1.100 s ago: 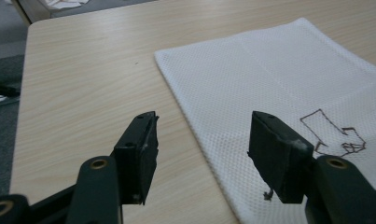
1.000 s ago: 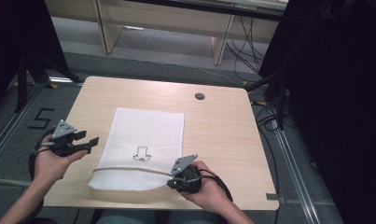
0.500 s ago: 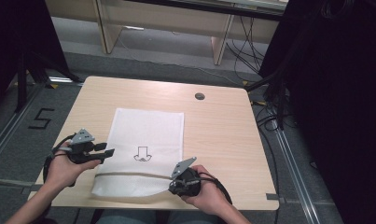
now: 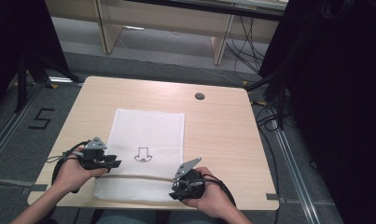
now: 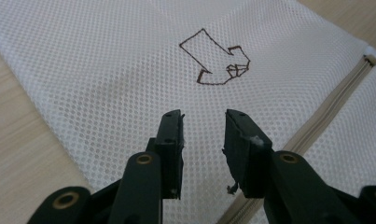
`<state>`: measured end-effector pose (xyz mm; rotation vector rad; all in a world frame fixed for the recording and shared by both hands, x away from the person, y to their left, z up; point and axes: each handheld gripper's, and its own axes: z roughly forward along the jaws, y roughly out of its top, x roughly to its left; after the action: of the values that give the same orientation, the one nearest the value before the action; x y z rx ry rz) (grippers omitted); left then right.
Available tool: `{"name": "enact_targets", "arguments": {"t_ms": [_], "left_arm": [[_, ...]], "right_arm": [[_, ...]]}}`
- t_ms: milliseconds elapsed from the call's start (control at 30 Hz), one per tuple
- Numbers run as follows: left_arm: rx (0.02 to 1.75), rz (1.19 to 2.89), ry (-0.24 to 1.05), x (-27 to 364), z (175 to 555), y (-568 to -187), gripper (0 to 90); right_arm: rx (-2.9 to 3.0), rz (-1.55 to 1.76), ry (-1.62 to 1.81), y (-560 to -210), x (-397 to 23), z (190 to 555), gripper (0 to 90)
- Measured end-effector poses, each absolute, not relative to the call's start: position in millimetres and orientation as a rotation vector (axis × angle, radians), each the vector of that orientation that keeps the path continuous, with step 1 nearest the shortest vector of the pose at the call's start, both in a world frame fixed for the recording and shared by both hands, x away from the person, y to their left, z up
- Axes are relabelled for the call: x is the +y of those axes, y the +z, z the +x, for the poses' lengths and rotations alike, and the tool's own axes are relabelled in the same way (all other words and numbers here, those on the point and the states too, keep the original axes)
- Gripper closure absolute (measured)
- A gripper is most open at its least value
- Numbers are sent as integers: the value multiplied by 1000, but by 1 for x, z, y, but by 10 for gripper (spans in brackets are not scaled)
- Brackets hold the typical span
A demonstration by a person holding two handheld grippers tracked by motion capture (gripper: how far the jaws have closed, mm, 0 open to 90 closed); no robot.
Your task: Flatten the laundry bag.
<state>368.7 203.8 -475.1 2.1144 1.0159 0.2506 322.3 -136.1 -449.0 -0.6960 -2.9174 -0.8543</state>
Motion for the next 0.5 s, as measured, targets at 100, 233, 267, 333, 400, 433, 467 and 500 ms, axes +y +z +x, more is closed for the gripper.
{"name": "enact_targets", "arguments": {"t_ms": [100,233,267,333,400,433,467,500], "left_arm": [[1029,2139,229,203,368,-480,676],[1006,2177,197,201,367,-481,690],[1014,2177,187,200,366,-482,698],[1010,2193,175,199,365,-483,712],[999,2200,177,199,365,-482,736],[1001,2198,176,199,364,-482,745],[1001,2198,176,199,364,-482,763],[999,2199,178,198,364,-481,763]], "right_arm": [[-2912,-703,-896,-439,-141,323,713],[-2930,-764,-921,-430,-148,332,731],[-2922,-795,-921,-431,-150,338,755],[-2926,-835,-898,-433,-152,348,813],[-2929,-895,-858,-438,-151,360,887],[-2913,-921,-844,-440,-150,364,900],[-2913,-921,-844,-440,-150,364,900],[-2904,-940,-830,-444,-148,369,900]]}}
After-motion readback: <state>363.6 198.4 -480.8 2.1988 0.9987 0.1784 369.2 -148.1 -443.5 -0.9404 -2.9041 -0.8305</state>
